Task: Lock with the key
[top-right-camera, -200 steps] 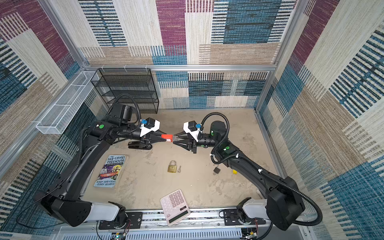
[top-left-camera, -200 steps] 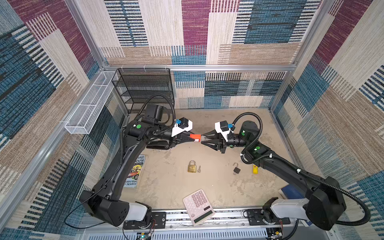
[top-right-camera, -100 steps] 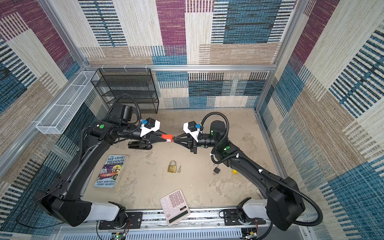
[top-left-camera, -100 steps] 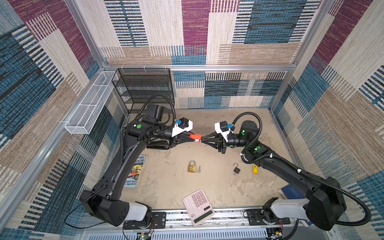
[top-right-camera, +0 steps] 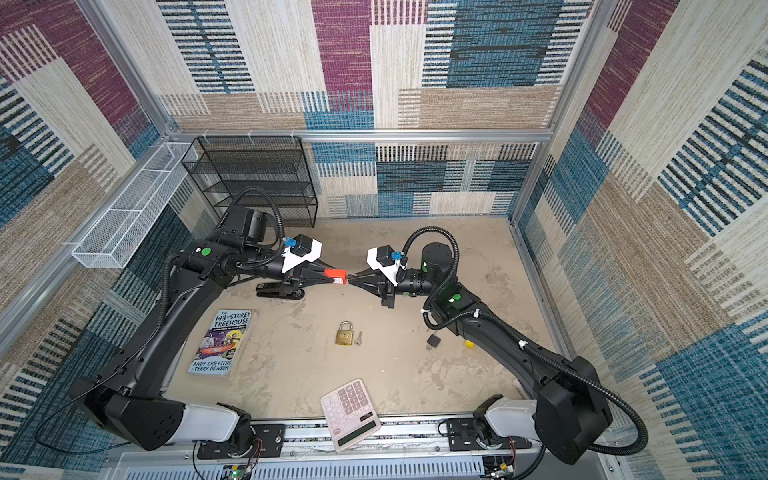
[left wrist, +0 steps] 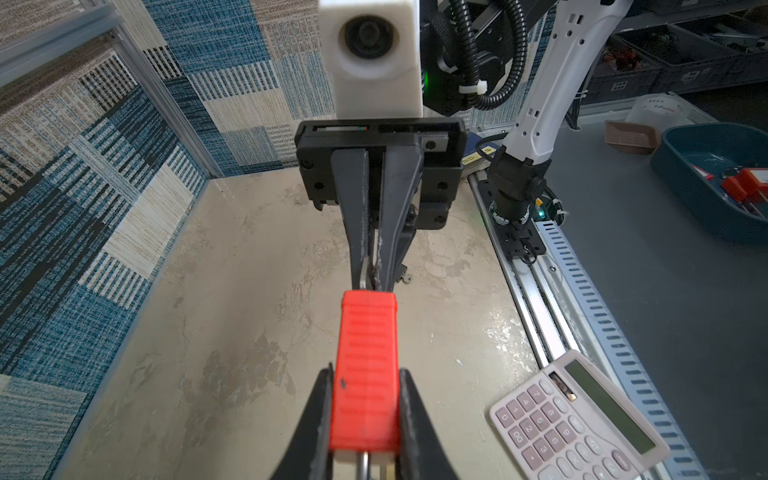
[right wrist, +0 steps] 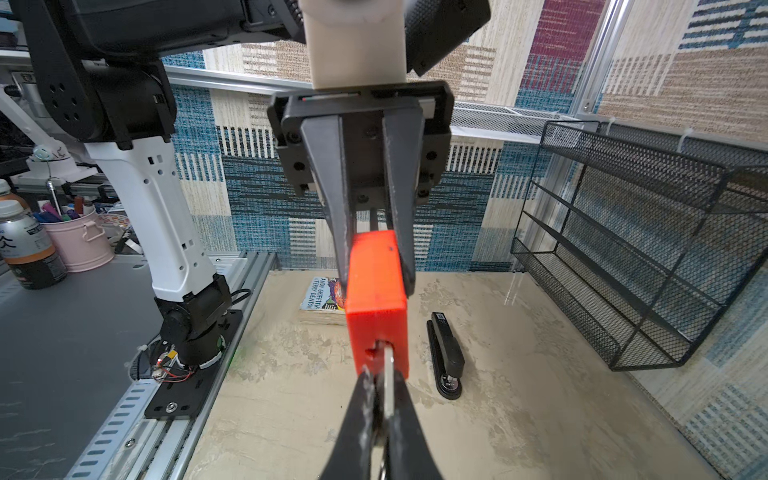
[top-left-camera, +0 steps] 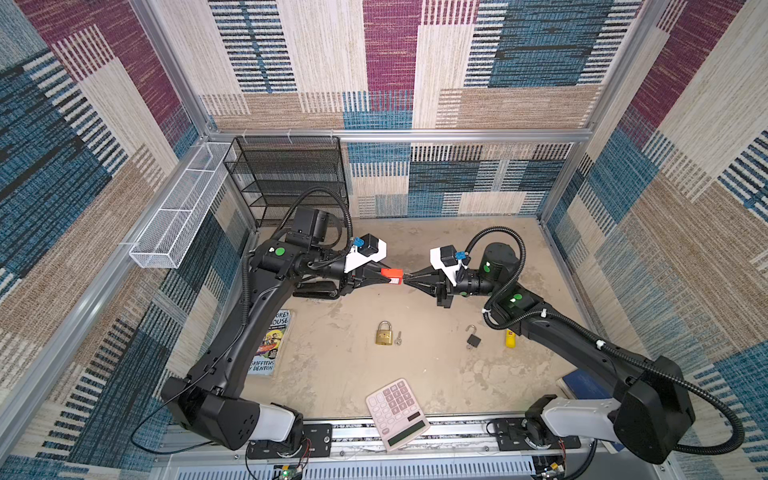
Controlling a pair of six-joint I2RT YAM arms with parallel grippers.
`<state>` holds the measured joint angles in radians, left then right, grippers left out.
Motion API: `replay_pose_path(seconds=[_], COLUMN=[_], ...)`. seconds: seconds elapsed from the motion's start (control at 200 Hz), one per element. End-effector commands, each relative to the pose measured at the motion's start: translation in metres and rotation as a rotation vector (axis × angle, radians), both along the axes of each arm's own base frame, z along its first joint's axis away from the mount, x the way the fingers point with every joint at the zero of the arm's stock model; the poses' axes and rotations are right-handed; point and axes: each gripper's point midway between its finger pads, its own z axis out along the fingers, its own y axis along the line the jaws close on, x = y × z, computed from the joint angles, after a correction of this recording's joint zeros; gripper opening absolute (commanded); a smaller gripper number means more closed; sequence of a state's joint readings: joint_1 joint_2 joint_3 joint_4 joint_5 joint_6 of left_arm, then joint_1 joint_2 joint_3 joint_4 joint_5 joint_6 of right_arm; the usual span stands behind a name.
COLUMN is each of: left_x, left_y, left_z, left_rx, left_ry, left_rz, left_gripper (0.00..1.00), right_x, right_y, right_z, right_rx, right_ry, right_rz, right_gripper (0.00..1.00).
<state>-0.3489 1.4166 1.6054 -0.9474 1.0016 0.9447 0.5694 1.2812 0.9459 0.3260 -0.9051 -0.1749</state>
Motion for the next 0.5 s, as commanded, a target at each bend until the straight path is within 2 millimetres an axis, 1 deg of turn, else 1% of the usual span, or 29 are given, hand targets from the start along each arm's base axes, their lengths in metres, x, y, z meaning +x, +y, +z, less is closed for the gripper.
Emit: replay_pose_path(seconds=[0.0, 0.19, 0.346, 0.496], left_x=[0.0026, 0.0049, 0.0041, 0.0061], left_y=[-0.0012, -0.0013, -0.0013, 0.0020], left_z=[0.0047, 0.0028, -0.0001, -0.0047], left_rx=[-0.016, -0.013, -0.005, 0.023], left_ry=[0.014, 0.058, 0.084, 0.050], left_rz=[0.009, 0.029, 0.026, 0.034], left_gripper=[0.00, 0.00, 0.00, 0.00], right_x=[0.0023, 0.0096, 0.0076, 0.0050], right_y=[-0.0013, -0.0066, -0.0090, -0.0093], right_z=[0.0096, 0.0064, 0.0054, 0.0021], right_rx=[0.015, -0.010, -0.019, -0.027], right_ry=[-0.089, -0.151, -0.172, -0.141], right_rz=[-0.032, -0.105, -0.112, -0.091], right_gripper=[0.00, 0.00, 0.00, 0.00])
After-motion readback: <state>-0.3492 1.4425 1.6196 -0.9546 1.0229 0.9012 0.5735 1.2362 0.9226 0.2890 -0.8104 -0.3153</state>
